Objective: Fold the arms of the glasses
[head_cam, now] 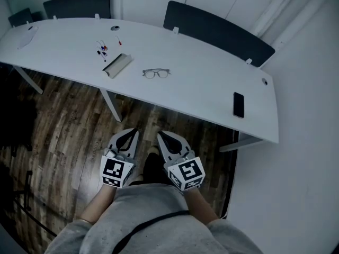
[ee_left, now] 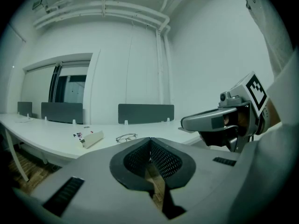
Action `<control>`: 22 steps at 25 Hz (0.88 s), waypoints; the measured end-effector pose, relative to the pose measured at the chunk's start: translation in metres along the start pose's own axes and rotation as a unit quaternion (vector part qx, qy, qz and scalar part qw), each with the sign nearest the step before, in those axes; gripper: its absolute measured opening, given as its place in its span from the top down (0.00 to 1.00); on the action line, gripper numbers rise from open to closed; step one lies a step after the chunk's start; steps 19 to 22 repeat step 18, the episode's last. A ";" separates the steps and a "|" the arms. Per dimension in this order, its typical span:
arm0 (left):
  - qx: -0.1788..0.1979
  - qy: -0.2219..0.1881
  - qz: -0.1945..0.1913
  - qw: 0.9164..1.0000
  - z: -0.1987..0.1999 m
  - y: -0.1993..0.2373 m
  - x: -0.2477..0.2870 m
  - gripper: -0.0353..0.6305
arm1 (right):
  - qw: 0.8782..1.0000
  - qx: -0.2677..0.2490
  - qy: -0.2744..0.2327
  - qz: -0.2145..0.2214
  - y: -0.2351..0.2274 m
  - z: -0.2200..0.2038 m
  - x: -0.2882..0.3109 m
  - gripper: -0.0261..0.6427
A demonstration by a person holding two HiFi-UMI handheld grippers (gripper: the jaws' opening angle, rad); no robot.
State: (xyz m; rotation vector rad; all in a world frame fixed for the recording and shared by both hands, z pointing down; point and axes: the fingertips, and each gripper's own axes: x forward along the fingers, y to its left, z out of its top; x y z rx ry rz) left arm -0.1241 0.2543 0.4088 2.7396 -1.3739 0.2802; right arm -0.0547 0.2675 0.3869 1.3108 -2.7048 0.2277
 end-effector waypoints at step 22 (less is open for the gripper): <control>-0.012 0.011 0.012 1.000 -0.013 -0.008 -0.009 0.92 | 1.000 0.027 -0.012 0.005 0.004 -0.012 -0.017 0.93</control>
